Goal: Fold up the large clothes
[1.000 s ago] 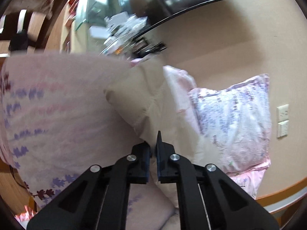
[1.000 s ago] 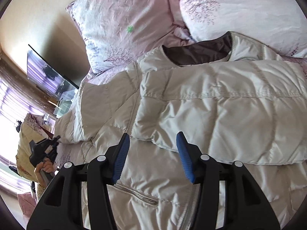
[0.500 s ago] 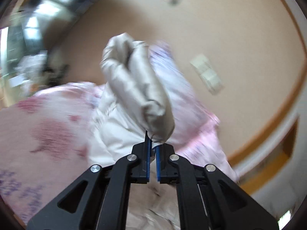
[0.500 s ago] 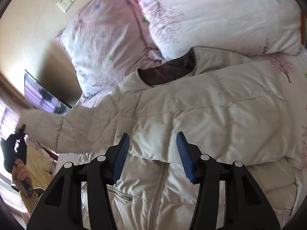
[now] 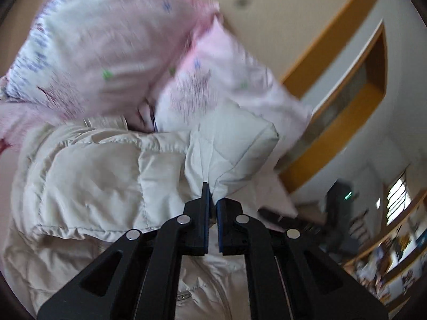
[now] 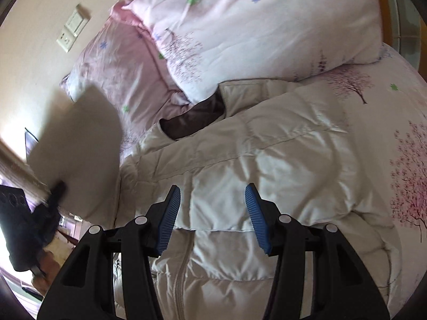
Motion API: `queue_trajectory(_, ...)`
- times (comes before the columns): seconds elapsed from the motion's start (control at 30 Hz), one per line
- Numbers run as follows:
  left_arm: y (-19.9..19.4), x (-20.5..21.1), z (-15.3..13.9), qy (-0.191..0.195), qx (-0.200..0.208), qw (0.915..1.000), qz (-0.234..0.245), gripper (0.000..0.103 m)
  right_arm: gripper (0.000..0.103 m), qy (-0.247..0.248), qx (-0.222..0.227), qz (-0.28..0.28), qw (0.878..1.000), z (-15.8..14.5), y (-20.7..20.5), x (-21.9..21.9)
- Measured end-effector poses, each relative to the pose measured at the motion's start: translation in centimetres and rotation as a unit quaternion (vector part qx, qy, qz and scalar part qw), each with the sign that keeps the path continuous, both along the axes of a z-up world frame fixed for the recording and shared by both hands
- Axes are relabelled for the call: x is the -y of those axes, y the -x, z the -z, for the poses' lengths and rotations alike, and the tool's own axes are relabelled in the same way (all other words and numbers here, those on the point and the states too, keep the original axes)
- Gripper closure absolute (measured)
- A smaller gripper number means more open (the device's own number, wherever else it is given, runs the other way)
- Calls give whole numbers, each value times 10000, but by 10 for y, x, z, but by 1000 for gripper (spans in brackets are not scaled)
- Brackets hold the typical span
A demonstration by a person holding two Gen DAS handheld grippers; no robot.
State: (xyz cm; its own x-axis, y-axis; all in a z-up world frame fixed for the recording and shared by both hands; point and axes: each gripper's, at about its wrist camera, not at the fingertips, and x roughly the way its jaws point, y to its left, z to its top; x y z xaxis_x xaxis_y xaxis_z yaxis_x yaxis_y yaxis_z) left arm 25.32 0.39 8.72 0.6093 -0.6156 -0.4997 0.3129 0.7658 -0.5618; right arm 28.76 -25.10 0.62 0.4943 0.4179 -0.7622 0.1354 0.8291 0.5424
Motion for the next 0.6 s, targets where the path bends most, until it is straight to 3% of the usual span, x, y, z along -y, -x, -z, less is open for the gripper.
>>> queue_trajectory(0.1, -11, 22, 23, -316, -327, 9988, 166, 96, 50, -20, -32, 119, 9999, 4, 0, 8)
queue_trajectory(0.23, -12, 37, 46, -631, -638, 9953, 363, 85, 50, -91, -73, 198, 9997, 7, -1, 14)
queue_trajectory(0.37, -14, 35, 59, -639, -919, 9922, 557, 80, 50, -284, -109, 169, 9994, 8, 0, 14)
queue_trajectory(0.47, -13, 27, 57, -511, -1000, 9918, 607, 71, 50, -514, -183, 87, 9985, 11, -3, 9)
queue_trajectory(0.5, -12, 24, 56, -468, -1001, 9919, 630, 59, 50, -598, -226, 53, 9979, 13, -4, 6)
queue_trajectory(0.53, -11, 22, 55, -380, -980, 9923, 654, 19, 50, -650, -263, 25, 9975, 14, -5, 4)
queue_trajectory(0.57, -7, 17, 53, -217, -910, 9934, 658, 5, 50, -682, -294, -1, 9972, 15, -6, 1)
queue_trajectory(0.6, -1, 13, 48, -80, -684, 9960, 562, 2, 50, -706, -321, -36, 9970, 16, -6, -2)
